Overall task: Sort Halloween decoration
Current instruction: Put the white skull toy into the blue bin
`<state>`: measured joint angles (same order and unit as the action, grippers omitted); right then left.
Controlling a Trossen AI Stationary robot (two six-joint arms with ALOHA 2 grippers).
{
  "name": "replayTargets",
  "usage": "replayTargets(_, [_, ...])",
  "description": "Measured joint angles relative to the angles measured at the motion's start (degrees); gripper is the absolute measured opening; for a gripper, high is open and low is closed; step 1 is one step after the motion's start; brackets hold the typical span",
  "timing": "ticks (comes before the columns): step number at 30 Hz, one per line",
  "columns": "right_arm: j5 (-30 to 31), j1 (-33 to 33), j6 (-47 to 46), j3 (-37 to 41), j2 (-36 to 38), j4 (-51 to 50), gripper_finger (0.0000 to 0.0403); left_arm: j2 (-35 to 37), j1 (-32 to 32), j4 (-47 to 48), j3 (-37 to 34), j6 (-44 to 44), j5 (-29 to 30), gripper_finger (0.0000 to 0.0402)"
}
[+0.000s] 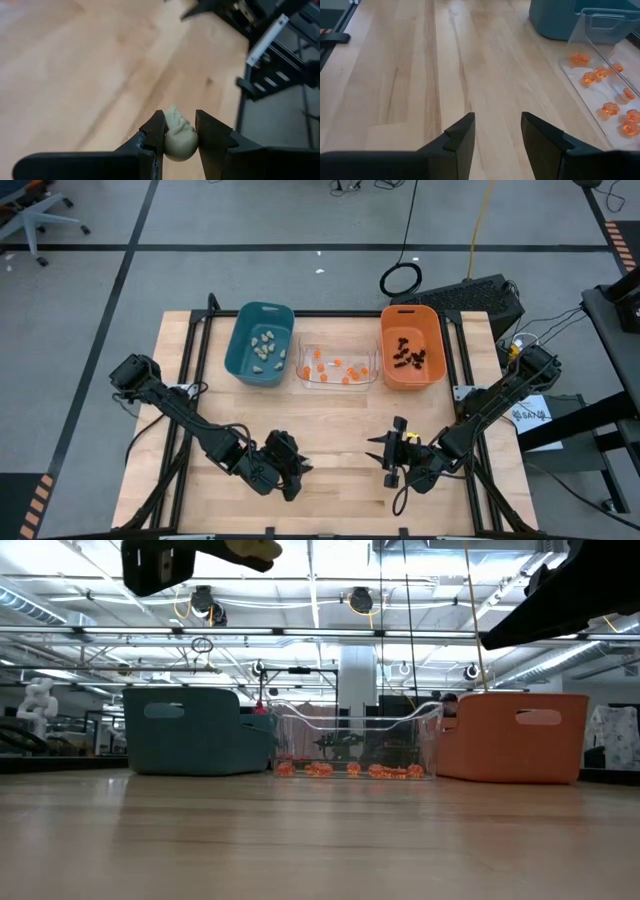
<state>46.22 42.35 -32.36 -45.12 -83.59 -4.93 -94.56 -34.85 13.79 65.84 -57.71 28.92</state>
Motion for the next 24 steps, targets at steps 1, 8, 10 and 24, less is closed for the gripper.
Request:
replayTargets(1, [0.0, 0.0, 0.0, 0.0, 0.0, 0.0, 0.0144, 0.0, 0.1, 0.0, 0.0, -0.4, -1.3, 0.0084])
replayTargets(8, [0.0, 0.5, -1.7, 0.0, 0.0, 0.0, 0.0144, 0.0, 0.1, 0.0, 0.0, -0.5, -4.4, 0.0084])
replayTargets(10, [0.0, 1.0, -2.2, 0.0, 0.0, 0.0, 0.0144, 0.0, 0.1, 0.0, 0.0, 0.4, -4.4, 0.0084])
replayTargets(24, [0.2, 6.1, -4.7, 0.0, -6.0, 0.7, 0.0144, 1.4, 6.1, 4.0, 0.0, 19.5, -1.1, 0.0084])
